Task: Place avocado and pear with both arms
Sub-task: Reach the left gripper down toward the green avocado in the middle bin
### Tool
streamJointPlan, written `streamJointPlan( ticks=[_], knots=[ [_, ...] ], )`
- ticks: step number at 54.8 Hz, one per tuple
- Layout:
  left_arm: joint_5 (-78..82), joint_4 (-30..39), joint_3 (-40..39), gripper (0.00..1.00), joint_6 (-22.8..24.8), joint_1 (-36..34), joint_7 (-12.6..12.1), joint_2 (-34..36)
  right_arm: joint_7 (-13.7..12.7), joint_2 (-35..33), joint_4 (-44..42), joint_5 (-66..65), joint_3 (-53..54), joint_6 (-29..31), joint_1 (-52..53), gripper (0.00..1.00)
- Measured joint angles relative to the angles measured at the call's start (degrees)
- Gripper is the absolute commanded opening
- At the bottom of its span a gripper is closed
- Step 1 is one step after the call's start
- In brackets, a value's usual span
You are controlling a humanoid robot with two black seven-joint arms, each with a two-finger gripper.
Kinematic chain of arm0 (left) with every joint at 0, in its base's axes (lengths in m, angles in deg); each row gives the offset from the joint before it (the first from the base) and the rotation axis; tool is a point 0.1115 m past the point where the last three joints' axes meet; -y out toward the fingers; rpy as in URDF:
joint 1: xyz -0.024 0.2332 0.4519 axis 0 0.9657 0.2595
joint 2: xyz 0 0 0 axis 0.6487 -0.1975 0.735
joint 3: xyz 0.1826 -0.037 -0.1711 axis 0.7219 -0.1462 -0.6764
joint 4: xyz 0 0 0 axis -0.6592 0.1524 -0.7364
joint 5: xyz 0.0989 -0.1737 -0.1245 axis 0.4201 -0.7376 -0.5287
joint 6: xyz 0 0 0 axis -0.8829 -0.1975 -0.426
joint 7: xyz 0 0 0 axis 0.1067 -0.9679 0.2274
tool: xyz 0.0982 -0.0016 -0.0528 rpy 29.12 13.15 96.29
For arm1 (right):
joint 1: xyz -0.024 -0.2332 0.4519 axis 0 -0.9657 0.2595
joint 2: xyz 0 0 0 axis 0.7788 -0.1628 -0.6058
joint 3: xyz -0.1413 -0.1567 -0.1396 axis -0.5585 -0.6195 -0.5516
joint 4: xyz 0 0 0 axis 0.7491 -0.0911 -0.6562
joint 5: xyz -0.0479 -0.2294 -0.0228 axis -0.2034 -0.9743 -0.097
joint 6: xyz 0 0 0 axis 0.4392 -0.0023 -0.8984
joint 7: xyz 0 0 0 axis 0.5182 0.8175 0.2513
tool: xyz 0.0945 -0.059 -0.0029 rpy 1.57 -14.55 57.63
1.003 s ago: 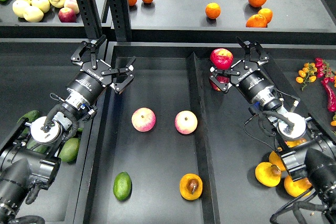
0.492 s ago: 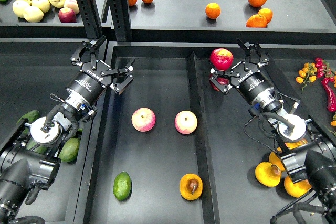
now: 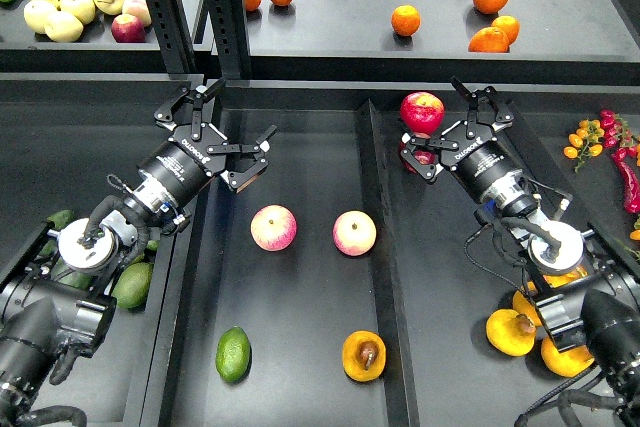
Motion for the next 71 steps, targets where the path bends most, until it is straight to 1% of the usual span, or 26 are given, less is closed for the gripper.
streamJointPlan(
  ticks=[5, 20, 31, 40, 41, 48, 58, 63, 71],
  knots=[
    [-0.8, 0.3, 5.8, 0.96, 0.0, -2.4, -0.1, 2.2, 0.0, 0.0, 0.0, 0.0, 0.7, 0.0, 0.0, 1.0],
    [-6.6, 3.9, 29.0, 0.95, 0.0, -11.1, -0.1, 16.8, -0.2, 0.0, -0.2, 0.0, 1.7, 0.0, 0.4, 1.0],
    [-6.8, 9.6, 47.9, 0.95, 0.0, -20.1, -0.1, 24.9, -0.3, 0.0, -0.3, -0.1, 1.7, 0.0, 0.4, 1.0],
    [-6.5, 14.6, 58.6, 0.95, 0.0, -25.1, -0.1, 27.8, -0.3, 0.0, -0.6, -0.1, 2.0, 0.0, 0.4, 1.0],
    [-6.3, 16.2, 60.8, 0.95, 0.0, -25.8, -0.1, 28.7, -0.3, 0.0, -0.7, -0.1, 2.4, 0.0, 0.4, 1.0],
    [-4.2, 19.1, 64.9, 0.95, 0.0, -27.1, -0.1, 30.3, -0.3, 0.0, -1.1, -0.1, 3.4, 0.0, 0.5, 1.0],
    [3.6, 22.6, 72.1, 0.95, 0.0, -28.3, -0.1, 31.6, -0.3, 0.0, -2.1, -0.2, 4.0, 0.0, 0.9, 1.0],
    [8.4, 23.3, 75.0, 0.95, 0.0, -28.3, -0.1, 31.6, -0.4, 0.0, -2.4, -0.2, 4.1, 0.0, 1.3, 1.0],
    [13.5, 22.6, 77.3, 0.95, 0.0, -27.7, -0.1, 30.8, -0.4, 0.0, -2.5, -0.1, 4.1, 0.0, 1.9, 1.0]
  ],
)
